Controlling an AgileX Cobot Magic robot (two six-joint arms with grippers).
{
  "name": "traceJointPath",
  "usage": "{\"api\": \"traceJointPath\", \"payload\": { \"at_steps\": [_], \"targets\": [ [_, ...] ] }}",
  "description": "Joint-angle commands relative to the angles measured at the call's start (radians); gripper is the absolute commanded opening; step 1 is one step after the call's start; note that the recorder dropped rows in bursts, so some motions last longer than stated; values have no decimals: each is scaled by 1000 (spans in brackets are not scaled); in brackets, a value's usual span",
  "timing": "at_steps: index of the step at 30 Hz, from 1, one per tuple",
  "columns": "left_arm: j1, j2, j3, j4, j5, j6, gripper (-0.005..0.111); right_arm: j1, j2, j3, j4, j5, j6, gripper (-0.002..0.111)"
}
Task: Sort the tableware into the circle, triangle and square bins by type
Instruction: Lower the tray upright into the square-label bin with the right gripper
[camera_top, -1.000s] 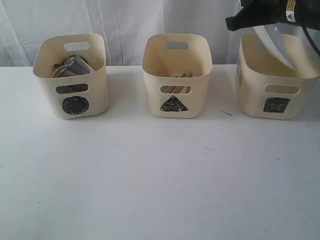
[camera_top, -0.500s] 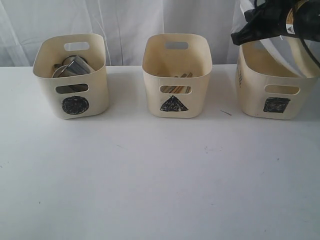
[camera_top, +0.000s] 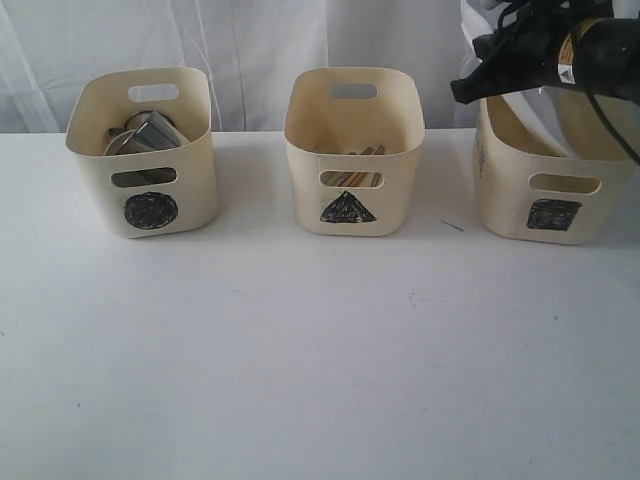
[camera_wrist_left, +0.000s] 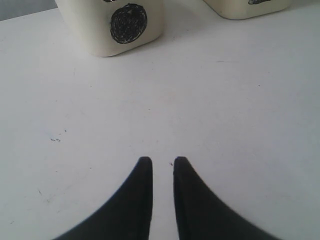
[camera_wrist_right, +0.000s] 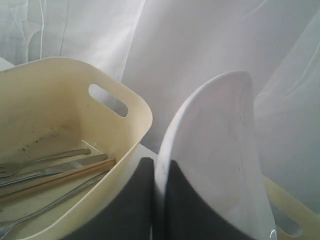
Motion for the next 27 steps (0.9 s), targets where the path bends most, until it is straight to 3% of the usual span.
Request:
{"api": "traceJointPath", "payload": {
  "at_steps": [1,10,18,27],
  "targets": [
    [3,-5,4,1,-3,0,22,-5,8,-10,4,-42,-6,0],
    [3,-5,4,1,-3,0,22,-26,8,-10,5,-46,39,1],
    [3,-5,4,1,-3,0,22,-26,6,-10,38,-81,39,32],
    [3,-5,4,1,-3,0,22,-26,-62,-10,62,-81,34,33]
  ]
}}
